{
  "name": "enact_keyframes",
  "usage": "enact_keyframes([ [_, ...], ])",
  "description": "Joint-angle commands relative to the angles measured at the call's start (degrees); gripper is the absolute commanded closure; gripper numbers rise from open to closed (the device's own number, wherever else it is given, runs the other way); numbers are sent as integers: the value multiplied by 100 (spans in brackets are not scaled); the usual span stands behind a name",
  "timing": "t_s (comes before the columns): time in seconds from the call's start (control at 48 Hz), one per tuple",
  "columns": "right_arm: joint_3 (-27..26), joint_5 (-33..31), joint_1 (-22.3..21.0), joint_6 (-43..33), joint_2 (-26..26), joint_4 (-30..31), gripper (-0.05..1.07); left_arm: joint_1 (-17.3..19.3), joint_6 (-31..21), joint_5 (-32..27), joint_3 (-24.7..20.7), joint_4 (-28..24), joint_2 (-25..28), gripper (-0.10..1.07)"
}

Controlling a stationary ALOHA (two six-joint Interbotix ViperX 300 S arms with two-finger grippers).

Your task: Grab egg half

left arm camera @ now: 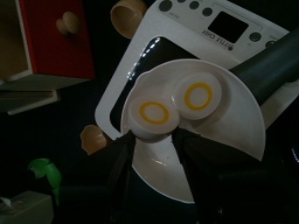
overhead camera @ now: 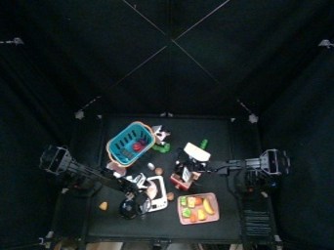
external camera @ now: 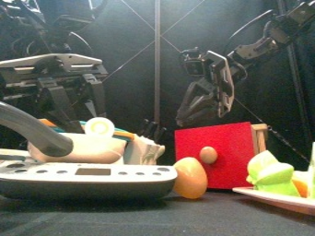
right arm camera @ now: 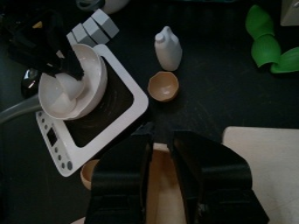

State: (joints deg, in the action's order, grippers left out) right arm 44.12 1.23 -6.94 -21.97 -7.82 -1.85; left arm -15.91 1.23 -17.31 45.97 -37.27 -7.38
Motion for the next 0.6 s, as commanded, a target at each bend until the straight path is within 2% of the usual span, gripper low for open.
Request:
enact_keyframes([
  [0.0, -123, 26, -44, 0, -88, 0, 41, -9, -18, 44, -97, 9, -88, 21],
  [0.125, -132, 26, -62, 9, -167, 26, 41, -9, -18, -18, -132, 53, -158, 21],
  [0.354, -53, 26, -167, 35, -677, 334, 41, 9, -35, -35, -176, 167, -475, 21],
  [0.583, 334, 132, -404, 18, -1178, 677, 41, 79, -44, 396, -431, 369, -483, 21],
])
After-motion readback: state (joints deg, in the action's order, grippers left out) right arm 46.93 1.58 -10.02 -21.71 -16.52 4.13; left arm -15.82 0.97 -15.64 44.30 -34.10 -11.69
